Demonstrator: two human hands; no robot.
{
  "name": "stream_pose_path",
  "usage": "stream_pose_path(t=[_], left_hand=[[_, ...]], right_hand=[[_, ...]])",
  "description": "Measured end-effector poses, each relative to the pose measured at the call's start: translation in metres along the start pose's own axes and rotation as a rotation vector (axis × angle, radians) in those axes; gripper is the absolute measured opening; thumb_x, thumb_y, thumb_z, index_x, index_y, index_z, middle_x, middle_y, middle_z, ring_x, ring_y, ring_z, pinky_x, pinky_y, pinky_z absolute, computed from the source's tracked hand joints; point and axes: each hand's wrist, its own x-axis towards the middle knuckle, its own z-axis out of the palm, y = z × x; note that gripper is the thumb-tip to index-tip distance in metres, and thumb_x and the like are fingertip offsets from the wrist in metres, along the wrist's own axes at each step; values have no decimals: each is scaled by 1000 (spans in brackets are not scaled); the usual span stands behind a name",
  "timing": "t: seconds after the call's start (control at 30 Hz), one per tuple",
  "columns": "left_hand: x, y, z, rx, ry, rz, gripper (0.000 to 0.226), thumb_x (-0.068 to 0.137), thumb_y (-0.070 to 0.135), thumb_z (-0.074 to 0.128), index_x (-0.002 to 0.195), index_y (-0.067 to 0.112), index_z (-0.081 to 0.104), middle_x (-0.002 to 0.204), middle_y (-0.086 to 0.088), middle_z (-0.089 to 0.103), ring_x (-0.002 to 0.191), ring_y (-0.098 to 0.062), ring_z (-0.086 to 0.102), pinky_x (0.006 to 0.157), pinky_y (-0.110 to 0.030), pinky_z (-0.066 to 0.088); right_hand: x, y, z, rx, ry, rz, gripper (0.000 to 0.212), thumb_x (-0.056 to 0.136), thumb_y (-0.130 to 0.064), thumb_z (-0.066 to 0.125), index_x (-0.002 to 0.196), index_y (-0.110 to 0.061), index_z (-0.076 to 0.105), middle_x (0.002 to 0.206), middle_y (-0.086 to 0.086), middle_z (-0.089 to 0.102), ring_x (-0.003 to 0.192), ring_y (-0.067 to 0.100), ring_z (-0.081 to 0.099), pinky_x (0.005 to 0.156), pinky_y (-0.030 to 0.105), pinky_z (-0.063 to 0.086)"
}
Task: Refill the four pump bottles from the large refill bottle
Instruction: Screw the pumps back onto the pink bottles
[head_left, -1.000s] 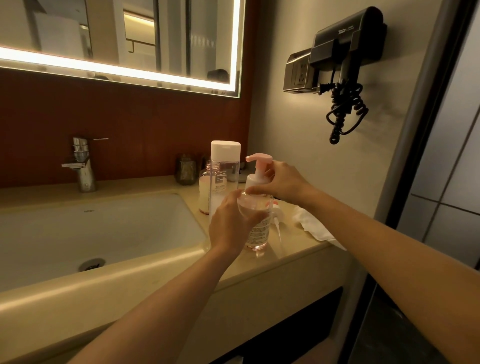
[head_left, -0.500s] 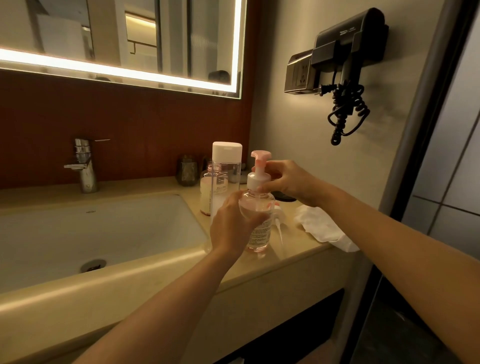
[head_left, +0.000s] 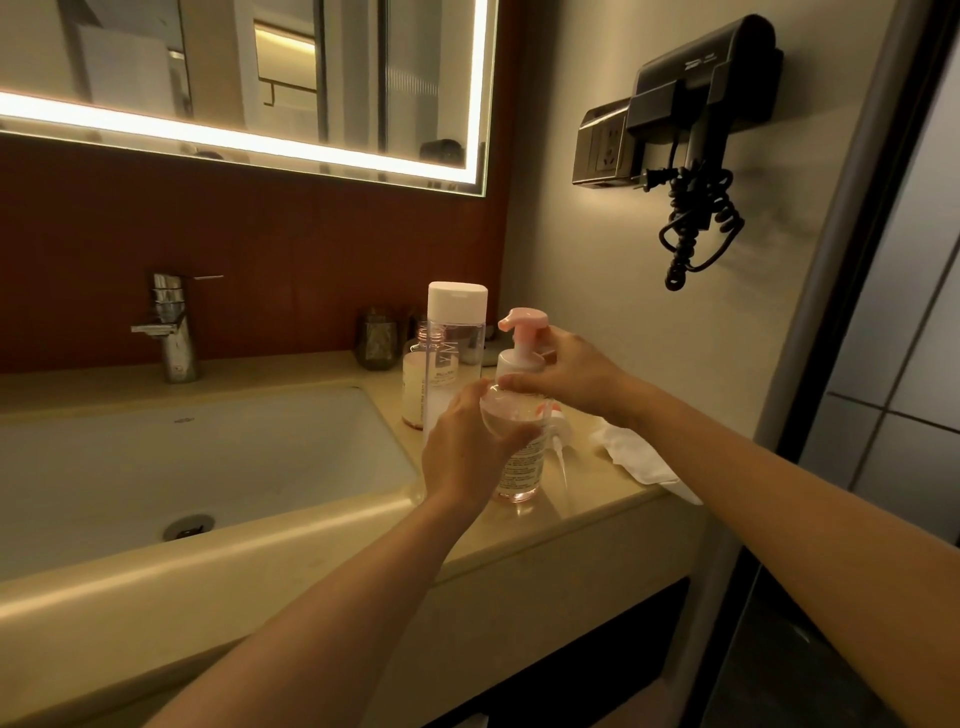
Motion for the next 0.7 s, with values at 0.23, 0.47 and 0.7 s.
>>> stream_pose_path(t=[0.23, 0.47, 0.7], left_hand=[[-1, 1, 0, -7, -2, -10, 65, 72, 44, 74, 128, 23, 49, 122, 2, 59, 102, -16, 57, 74, -22, 43], [0, 1, 0, -1, 5, -17, 65, 72, 45, 74, 128, 22, 48, 122, 1, 59, 103, -17, 57, 73, -22, 41], [0, 0, -1, 8, -5, -13, 65, 72, 45, 73, 128, 21, 49, 121, 1, 60, 102, -17, 58, 73, -22, 42]], right_hand=[[-1, 7, 11, -75, 223, -32, 52, 78, -26, 72, 122, -8, 50, 118, 7, 58, 97, 17, 54, 81, 22, 43], [-3, 3, 3, 81, 77, 14, 59, 82, -22, 68, 134, -12, 41, 128, 5, 52, 114, 21, 51, 90, 29, 43], [0, 11, 12, 38, 231, -4, 51, 76, -22, 74, 120, -7, 52, 119, 10, 57, 102, 21, 55, 89, 32, 48]])
